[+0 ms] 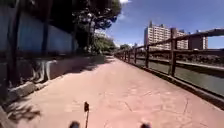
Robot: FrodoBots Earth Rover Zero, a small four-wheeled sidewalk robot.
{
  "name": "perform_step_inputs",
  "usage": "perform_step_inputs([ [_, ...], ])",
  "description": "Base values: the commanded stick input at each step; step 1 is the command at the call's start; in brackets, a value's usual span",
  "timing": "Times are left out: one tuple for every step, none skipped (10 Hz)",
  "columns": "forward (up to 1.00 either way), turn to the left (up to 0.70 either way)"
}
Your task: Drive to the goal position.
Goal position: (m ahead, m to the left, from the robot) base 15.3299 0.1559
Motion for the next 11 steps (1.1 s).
perform_step_inputs([
  [0.85,-0.34],
  [0.85,-0.25],
  [0.85,-0.08],
  [0.85,0.00],
  [0.85,0.00],
  [0.85,0.00],
  [0.85,0.00],
  [0.85,0.00],
  [0.85,0.00],
  [0.85,0.00],
  [0.85,0.00],
])
